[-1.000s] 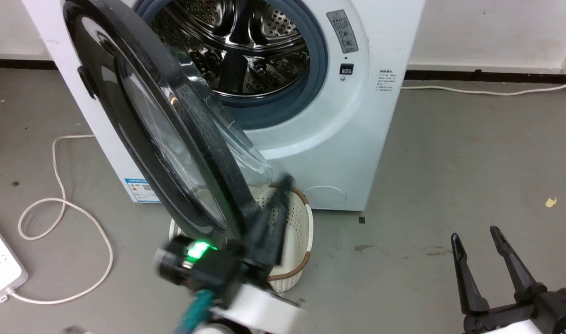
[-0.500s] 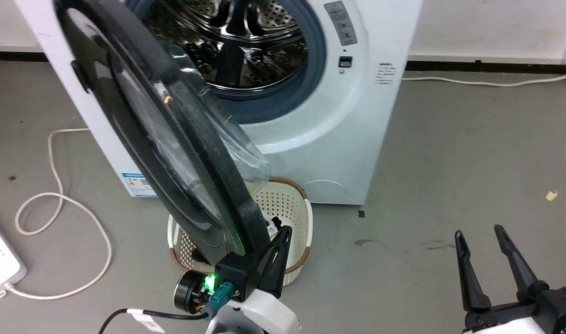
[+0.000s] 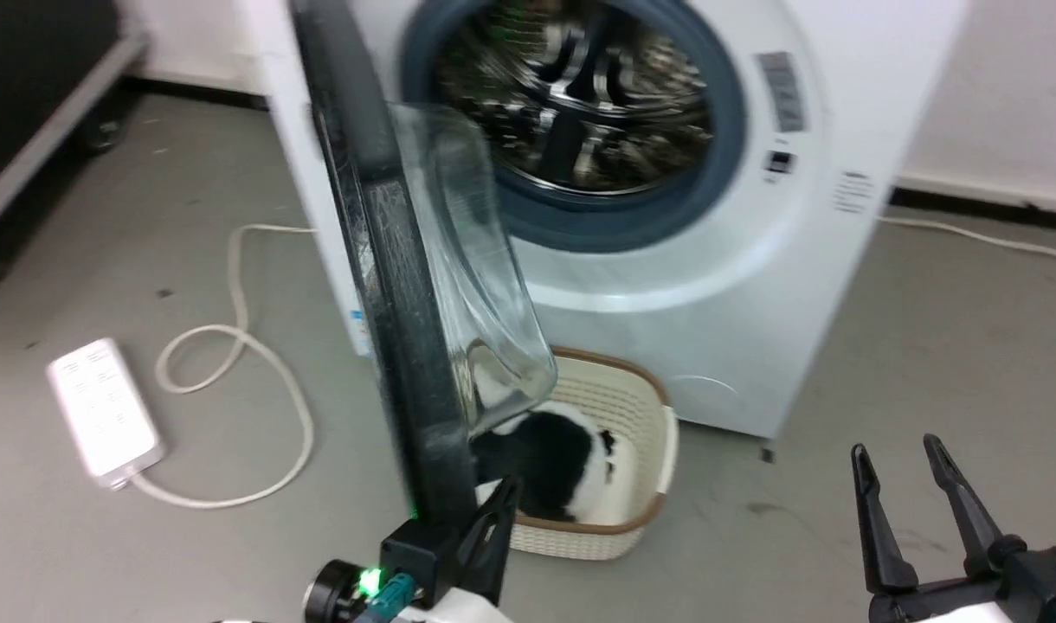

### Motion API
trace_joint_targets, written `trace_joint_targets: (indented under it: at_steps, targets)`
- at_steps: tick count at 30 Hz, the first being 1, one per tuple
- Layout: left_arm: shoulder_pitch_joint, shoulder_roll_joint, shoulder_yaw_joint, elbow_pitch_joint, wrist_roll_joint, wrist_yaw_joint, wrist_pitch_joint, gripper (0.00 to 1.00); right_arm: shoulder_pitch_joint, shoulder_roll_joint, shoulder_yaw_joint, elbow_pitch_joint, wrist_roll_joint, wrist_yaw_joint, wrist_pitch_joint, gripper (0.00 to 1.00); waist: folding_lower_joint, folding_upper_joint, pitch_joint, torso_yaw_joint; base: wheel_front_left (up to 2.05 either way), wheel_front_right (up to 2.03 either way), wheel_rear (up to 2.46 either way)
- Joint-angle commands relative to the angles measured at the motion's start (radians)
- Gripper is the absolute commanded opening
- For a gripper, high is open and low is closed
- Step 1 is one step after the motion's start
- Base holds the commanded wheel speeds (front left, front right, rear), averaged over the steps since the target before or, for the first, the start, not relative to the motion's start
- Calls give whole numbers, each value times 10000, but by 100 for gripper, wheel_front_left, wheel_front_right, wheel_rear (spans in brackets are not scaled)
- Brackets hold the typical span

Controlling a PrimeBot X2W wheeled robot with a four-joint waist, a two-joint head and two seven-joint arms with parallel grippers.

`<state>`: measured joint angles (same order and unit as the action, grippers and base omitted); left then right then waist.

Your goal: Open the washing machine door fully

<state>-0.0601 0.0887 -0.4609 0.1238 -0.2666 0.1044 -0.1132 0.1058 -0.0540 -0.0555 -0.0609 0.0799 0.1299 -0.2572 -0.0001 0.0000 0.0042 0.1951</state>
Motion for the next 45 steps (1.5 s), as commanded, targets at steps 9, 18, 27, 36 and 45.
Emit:
trace_joint_targets:
  at_steps: [9,18,27,36,45]
  targets:
    - [363,864,1177,-537,-367,571,96,0,108,37,289,149,30,8,-45,100,1,0,-137,1838,0,0,0]
    - [-190,2160,2880,-503,-1060,737,573,0,-184,37,441,126,-237,8,-45,100,1,0,656,1815,0,0,0]
    - [-1400,3411,4938,976,-2145,651,322,0,-527,37,406,64,-670,8,-45,100,1,0,1574,1326,0,0,0]
    - [-2489,4241,5755,2881,-2602,220,-346,0,-804,-33,301,33,-903,8,-45,100,1,0,2052,900,0,0,0]
    - [-2664,4201,5526,3474,-2271,-89,-1225,0,-786,-32,70,76,-927,8,-45,100,1,0,1743,747,0,0,0]
